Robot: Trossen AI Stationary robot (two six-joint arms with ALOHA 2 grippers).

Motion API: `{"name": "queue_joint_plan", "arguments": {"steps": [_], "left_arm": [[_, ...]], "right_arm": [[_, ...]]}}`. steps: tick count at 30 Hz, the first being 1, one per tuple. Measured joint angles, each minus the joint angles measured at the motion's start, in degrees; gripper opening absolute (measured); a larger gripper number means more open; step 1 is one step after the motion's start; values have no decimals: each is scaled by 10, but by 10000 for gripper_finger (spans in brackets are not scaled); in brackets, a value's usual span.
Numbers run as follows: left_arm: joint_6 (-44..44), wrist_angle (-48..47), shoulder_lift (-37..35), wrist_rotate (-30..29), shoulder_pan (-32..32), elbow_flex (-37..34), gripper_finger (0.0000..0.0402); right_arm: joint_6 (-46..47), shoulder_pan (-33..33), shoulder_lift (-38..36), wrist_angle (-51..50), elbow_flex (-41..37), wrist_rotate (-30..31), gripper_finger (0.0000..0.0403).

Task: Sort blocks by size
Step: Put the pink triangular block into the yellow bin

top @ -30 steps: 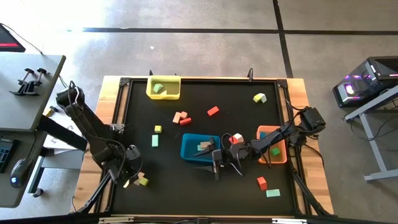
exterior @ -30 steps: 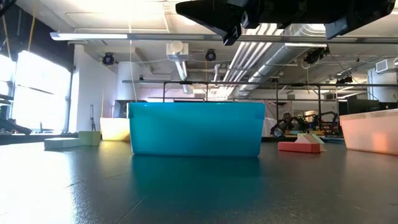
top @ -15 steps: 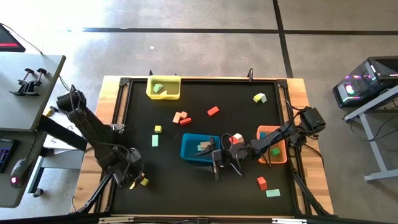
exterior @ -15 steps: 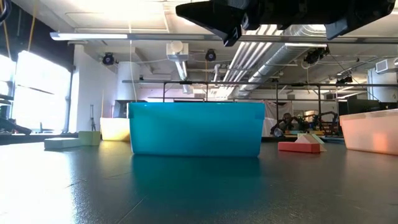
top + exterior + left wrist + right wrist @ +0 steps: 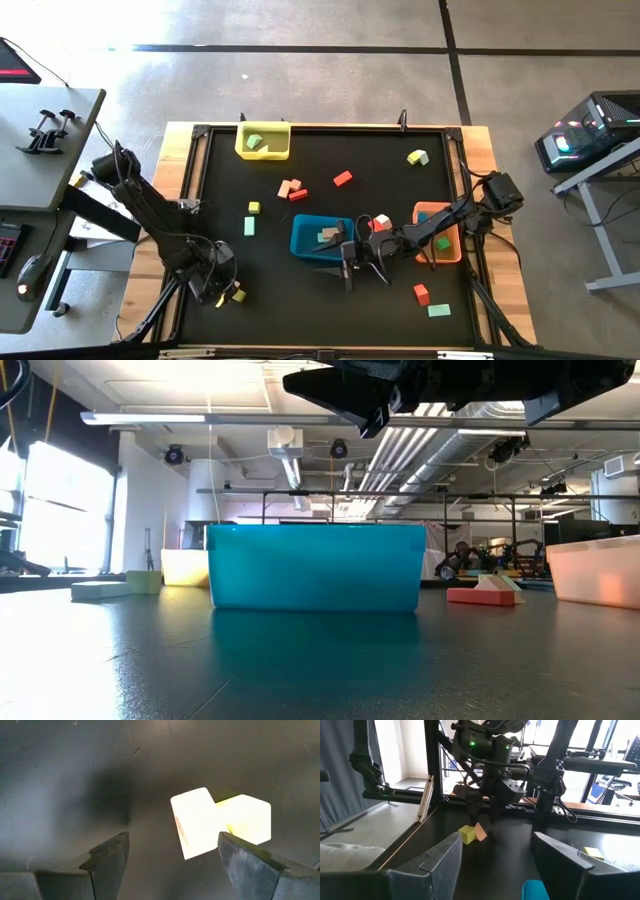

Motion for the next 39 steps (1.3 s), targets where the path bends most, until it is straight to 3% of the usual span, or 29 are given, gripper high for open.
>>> {"name": "queue_joint_plan", "arguments": {"steps": [28,39], "left_arm": [[-4,-9,-15,-67,19,-11,294],[-35,-142,-37,-103,19,5,294]], "right_arm": [[0,0,0,-4,0,0,234],[10,0,0,-5,0,0,234]]}}
